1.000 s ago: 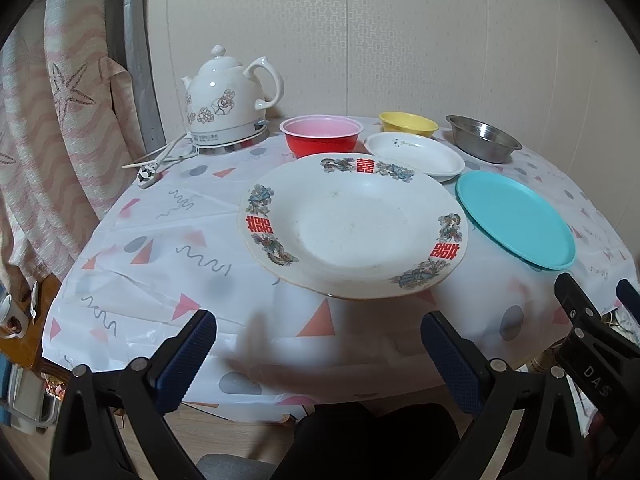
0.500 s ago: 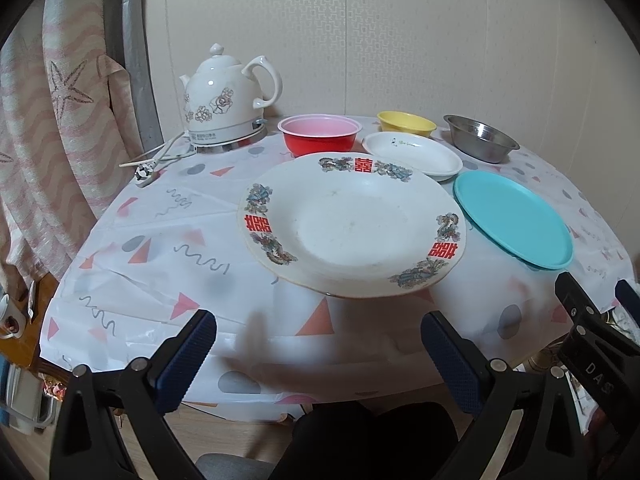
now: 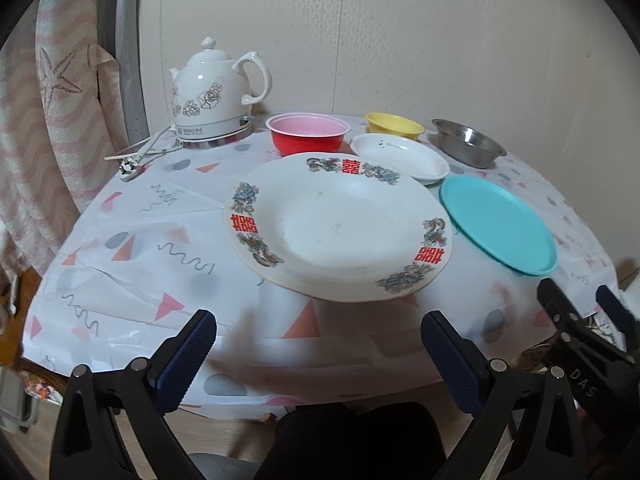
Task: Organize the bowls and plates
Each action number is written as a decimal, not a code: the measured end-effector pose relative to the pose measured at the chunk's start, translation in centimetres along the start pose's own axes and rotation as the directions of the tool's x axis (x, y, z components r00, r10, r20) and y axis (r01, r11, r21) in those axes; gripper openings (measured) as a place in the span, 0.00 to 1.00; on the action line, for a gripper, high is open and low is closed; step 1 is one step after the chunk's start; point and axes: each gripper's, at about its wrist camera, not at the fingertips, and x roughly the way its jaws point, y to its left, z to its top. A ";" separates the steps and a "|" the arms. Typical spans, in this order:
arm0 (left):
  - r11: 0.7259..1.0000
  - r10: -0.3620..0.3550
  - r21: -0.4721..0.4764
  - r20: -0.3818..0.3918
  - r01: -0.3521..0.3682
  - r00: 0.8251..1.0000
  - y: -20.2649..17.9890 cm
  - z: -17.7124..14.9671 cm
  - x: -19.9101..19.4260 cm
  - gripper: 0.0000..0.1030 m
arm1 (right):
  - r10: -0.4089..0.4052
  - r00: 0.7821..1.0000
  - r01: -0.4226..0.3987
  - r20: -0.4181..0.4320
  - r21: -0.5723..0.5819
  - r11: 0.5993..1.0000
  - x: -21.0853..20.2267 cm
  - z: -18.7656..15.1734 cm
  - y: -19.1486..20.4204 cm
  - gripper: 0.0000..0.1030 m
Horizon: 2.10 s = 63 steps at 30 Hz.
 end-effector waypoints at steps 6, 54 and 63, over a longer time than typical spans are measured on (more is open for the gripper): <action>0.998 -0.064 0.011 0.017 0.063 0.998 -0.6 0.2 -0.3 1.00 | 0.008 1.000 -0.008 0.002 0.007 1.000 0.5 0.4 -1.0 0.98; 0.938 -0.287 0.127 -0.231 0.321 0.930 -15.8 5.8 10.1 0.53 | 0.229 0.942 -0.175 -0.244 0.225 0.959 16.7 5.7 -15.5 0.08; 0.934 -0.302 0.114 -0.256 0.339 0.918 -17.5 6.4 11.1 0.53 | 0.186 0.955 -0.123 -0.229 0.264 0.957 16.5 5.4 -18.3 0.08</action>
